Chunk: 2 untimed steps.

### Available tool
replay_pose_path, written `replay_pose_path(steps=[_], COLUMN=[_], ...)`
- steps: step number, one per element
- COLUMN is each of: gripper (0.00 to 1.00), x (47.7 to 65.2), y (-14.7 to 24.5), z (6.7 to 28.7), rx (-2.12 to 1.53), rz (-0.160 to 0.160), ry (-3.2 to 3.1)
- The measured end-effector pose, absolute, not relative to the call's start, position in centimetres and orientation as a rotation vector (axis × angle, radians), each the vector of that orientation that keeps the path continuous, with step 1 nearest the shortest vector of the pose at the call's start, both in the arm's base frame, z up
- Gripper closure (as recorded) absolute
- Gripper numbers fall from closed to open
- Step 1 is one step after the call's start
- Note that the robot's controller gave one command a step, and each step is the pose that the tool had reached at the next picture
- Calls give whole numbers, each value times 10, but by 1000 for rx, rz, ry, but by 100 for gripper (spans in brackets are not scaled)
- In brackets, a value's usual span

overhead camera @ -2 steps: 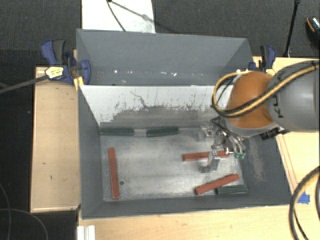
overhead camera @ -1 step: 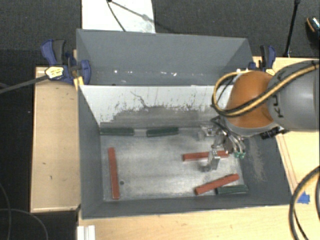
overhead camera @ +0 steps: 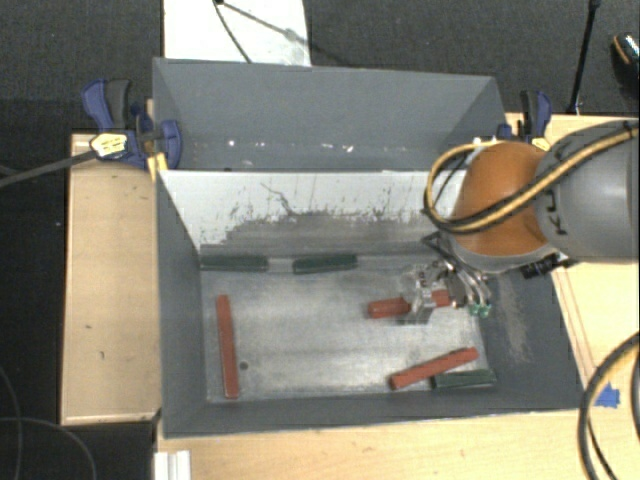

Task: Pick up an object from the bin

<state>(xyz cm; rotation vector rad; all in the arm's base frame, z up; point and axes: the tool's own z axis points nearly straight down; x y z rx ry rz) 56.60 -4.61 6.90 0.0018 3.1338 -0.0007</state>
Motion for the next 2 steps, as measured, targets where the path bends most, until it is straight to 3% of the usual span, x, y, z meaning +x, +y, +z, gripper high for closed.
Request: replay_pose_path(steps=[1, 2], gripper=[100, 100], x=[567, 570], y=[-46, -46], z=[81, 164], rx=[2, 2], rz=[-1, -2], ry=[3132, 3130])
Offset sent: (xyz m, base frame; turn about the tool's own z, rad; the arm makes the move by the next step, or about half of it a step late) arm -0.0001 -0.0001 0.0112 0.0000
